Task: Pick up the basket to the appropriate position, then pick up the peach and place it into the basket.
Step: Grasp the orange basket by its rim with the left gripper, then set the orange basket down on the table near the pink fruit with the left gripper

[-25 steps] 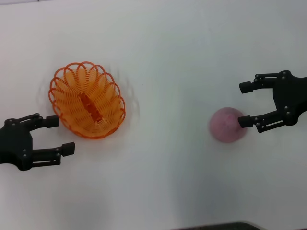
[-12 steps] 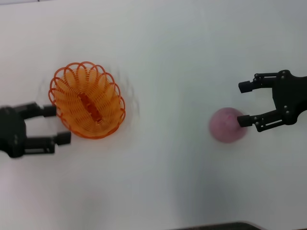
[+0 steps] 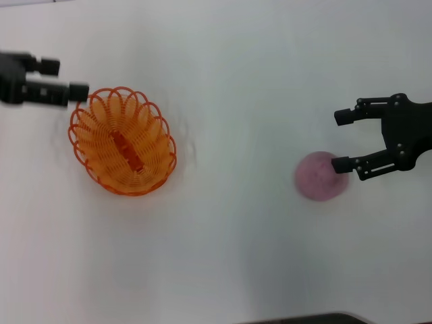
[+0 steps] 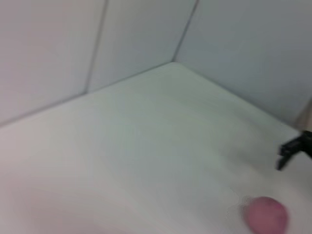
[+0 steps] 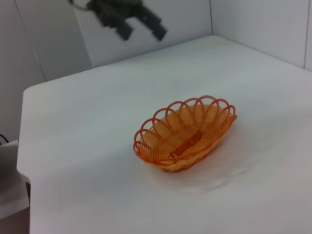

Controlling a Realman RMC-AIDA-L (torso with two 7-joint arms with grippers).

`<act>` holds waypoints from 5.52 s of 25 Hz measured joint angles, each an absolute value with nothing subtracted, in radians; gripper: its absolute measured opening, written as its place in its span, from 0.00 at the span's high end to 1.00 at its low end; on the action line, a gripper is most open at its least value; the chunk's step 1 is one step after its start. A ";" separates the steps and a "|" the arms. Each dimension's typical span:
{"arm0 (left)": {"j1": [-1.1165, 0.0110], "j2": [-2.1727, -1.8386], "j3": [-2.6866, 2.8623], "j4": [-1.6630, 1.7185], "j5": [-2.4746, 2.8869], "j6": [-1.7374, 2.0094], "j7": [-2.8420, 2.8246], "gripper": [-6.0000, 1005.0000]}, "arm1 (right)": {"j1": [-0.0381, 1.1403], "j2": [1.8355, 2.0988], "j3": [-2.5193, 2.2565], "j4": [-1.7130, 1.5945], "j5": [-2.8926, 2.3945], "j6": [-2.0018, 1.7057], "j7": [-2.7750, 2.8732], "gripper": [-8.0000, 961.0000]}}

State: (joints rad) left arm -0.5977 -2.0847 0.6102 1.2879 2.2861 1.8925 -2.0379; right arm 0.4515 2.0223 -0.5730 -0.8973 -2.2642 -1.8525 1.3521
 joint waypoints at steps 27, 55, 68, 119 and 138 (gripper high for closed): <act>-0.962 -2.050 1.193 0.957 2.858 1.435 -2.404 0.18 | 0.490 2.043 -0.581 -0.873 -2.267 -1.797 1.350 0.02; -1.009 -2.072 1.375 0.745 2.859 1.260 -2.479 0.22 | 0.491 2.048 -0.581 -0.859 -2.267 -1.777 1.359 0.02; -1.003 -2.085 1.385 0.744 2.859 1.268 -2.485 0.28 | 0.493 2.048 -0.581 -0.859 -2.267 -1.778 1.354 0.02; -0.993 -2.078 1.072 1.158 2.858 1.636 -2.482 0.93 | 0.493 2.049 -0.581 -0.845 -2.267 -1.773 1.348 0.02; -0.947 -2.143 0.922 1.355 2.858 1.699 -2.738 0.95 | 0.520 2.041 -0.579 -0.857 -2.264 -1.772 1.358 0.02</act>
